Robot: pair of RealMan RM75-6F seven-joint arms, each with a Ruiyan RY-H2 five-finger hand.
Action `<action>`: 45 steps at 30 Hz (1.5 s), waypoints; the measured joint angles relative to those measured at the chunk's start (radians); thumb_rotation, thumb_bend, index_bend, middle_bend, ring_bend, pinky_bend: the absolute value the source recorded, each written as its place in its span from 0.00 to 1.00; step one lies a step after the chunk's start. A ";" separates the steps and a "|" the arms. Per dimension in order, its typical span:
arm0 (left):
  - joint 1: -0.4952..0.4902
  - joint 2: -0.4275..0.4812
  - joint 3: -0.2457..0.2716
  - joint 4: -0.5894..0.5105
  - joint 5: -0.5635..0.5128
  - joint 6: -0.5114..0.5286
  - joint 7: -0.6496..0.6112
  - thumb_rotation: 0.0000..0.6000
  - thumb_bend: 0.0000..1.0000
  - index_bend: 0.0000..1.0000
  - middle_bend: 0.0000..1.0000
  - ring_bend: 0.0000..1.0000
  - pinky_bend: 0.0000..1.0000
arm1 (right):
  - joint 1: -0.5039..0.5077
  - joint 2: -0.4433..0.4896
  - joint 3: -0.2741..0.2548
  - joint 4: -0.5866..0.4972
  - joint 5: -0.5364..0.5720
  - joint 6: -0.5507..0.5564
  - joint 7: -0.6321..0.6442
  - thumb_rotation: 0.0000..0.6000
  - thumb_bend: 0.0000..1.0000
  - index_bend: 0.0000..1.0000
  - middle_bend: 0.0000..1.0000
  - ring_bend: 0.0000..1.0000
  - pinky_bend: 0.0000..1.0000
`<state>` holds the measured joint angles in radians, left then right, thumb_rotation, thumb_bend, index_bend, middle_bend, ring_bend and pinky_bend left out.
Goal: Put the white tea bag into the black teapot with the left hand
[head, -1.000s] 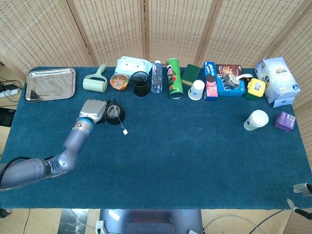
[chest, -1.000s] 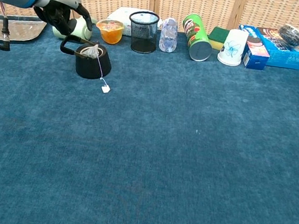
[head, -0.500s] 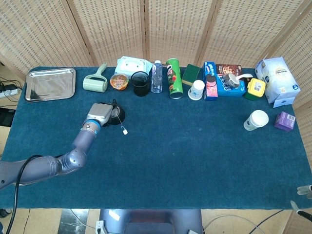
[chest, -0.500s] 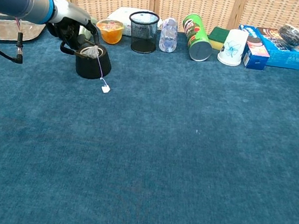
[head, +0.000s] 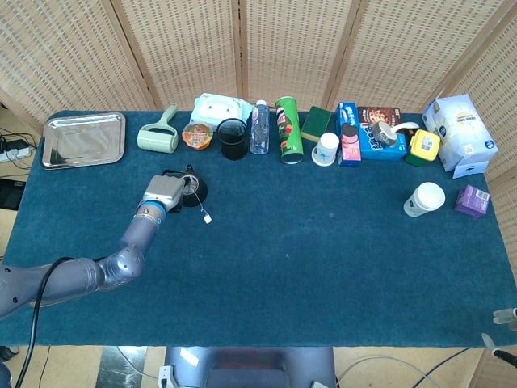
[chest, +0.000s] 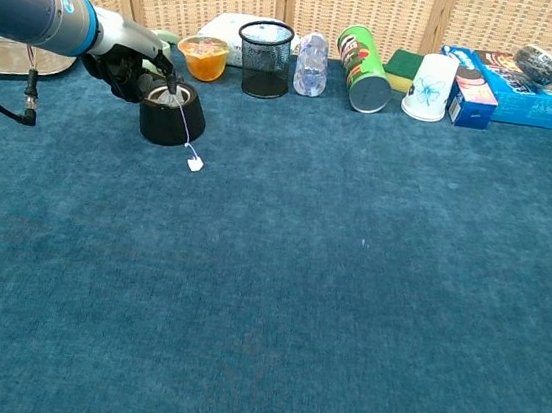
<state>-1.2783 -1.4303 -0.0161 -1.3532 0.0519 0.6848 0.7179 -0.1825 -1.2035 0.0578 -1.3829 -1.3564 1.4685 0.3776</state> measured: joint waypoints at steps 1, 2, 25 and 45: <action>0.000 0.002 0.001 -0.003 0.001 0.001 -0.001 1.00 0.88 0.16 1.00 1.00 1.00 | 0.000 0.000 0.000 0.000 0.000 0.000 0.000 1.00 0.28 0.40 0.45 0.44 0.33; 0.000 0.006 0.003 -0.007 0.001 0.002 -0.002 1.00 0.88 0.16 1.00 1.00 1.00 | 0.000 0.000 0.000 0.001 0.000 -0.001 0.000 1.00 0.27 0.40 0.45 0.44 0.33; 0.040 0.094 -0.058 -0.134 0.152 0.081 -0.140 1.00 0.86 0.16 1.00 1.00 1.00 | -0.008 -0.002 -0.001 0.002 -0.017 0.019 0.006 1.00 0.28 0.40 0.45 0.44 0.33; 0.358 0.318 -0.109 -0.457 0.657 0.307 -0.450 1.00 0.80 0.16 1.00 0.96 0.88 | 0.014 0.020 0.003 -0.035 -0.047 0.030 -0.036 1.00 0.27 0.40 0.45 0.44 0.33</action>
<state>-0.9207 -1.1120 -0.1252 -1.8101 0.7089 0.9915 0.2676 -0.1686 -1.1832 0.0605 -1.4182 -1.4029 1.4989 0.3415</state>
